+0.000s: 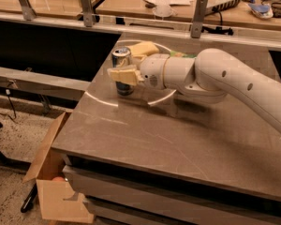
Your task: Knock redbull can over
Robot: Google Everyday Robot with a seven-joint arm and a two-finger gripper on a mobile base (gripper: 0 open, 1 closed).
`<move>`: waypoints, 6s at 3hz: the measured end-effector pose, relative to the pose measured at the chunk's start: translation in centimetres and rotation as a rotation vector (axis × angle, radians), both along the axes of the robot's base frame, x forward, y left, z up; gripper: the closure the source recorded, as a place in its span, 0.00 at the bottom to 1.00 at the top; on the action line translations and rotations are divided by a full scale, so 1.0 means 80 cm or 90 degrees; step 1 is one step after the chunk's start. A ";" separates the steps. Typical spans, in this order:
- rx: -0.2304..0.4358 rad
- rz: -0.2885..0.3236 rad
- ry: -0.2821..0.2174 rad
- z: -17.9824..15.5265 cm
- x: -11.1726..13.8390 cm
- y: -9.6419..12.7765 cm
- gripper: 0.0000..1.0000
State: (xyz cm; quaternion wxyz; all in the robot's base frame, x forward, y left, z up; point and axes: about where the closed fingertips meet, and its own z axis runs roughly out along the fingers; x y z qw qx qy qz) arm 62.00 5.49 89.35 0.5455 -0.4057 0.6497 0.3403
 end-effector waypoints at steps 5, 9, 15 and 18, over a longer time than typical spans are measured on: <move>-0.321 0.024 -0.332 0.075 -0.048 -0.055 1.00; -0.801 0.376 -0.354 0.012 -0.105 -0.133 1.00; -0.917 0.452 -0.231 -0.039 -0.130 -0.157 0.00; -0.874 0.000 -0.301 0.074 -0.143 -0.249 0.00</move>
Offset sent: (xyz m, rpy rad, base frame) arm -0.0302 -0.0679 0.0875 -0.3538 -0.5831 -0.1020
